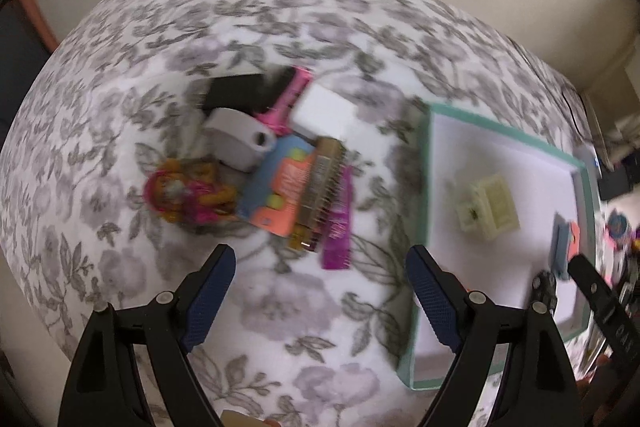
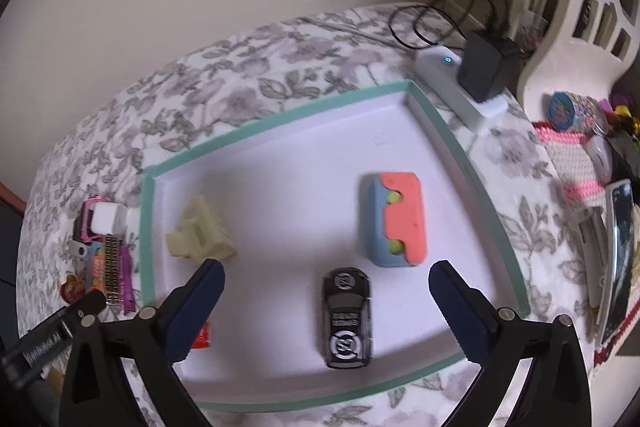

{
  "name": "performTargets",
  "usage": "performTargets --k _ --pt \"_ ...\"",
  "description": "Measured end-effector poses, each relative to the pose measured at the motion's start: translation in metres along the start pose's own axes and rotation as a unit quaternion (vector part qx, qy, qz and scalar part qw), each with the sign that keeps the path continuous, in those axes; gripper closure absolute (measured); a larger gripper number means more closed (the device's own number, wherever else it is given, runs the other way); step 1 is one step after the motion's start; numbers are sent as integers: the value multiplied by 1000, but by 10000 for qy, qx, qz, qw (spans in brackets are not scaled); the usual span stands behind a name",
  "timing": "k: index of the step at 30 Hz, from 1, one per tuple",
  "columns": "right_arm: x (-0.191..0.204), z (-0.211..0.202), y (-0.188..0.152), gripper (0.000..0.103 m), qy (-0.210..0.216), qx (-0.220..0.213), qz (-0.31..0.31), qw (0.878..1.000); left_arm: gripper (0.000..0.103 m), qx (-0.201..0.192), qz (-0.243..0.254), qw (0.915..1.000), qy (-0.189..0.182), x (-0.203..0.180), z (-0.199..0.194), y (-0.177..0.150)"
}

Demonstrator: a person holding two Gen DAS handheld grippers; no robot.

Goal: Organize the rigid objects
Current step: 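Lower the red glue bottle into the tray and open the left tool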

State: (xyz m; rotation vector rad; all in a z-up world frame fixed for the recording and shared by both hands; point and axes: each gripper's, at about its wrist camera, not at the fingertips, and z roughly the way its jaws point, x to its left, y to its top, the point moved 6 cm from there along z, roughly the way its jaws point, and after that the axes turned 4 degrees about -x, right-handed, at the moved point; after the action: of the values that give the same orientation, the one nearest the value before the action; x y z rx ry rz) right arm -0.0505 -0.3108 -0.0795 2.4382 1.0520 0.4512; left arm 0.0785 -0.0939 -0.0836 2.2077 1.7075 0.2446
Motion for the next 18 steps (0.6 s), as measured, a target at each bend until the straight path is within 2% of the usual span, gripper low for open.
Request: performTargets --k 7,12,15,18 --pt "38 -5 3 0 321 -259 -312 9987 15 -207 -577 9972 418 58 -10 15" --pt "74 0 -6 0 592 -139 -623 9962 15 -354 -1014 9916 725 102 -20 22" --pt "95 3 -13 0 760 -80 -770 9941 14 -432 -1284 9877 786 126 -26 23" --pt "114 1 -18 0 943 -109 -877 9916 9 -469 -1546 9836 795 145 -29 24"
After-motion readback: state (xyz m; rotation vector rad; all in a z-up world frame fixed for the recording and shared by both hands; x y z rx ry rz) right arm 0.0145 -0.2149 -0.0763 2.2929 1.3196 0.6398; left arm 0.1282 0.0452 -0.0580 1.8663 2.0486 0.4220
